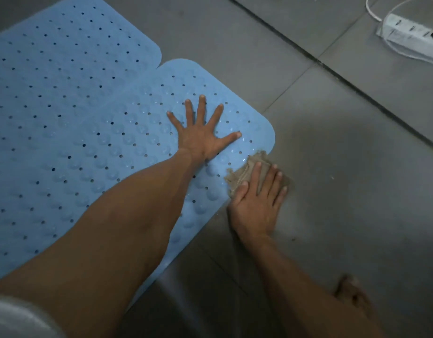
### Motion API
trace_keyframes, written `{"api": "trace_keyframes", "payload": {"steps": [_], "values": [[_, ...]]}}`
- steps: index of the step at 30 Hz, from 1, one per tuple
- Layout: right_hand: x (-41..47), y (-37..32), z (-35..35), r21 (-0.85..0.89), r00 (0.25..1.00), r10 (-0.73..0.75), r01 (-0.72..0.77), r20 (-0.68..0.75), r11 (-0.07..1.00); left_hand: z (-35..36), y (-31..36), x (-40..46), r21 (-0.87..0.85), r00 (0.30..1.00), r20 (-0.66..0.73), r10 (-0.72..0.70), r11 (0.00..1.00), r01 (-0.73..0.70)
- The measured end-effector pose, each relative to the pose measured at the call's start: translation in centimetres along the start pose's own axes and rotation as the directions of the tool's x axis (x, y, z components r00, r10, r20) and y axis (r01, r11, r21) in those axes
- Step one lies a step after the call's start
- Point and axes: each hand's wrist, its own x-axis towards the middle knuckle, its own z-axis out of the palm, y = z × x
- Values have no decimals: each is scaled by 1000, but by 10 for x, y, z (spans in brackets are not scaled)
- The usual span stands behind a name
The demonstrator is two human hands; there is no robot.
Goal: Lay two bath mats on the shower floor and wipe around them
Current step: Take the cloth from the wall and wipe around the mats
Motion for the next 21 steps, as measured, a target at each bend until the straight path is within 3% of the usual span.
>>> {"api": "trace_keyframes", "payload": {"steps": [4,7,9,21], "values": [[-28,-11,11,23,1000,-1,2,-31,1000,-9,-10,-5,-20,993,76,95,995,-94],[-26,-10,11,38,999,23,-22,-27,999,1,-37,-45,65,970,-35,239,969,-237],[-27,-12,10,34,1000,16,-16,-21,999,16,-61,-80,108,966,-115,233,969,-221],[-28,-11,10,56,1000,-2,4,-28,998,26,-77,-99,121,971,-103,216,972,-203]]}}
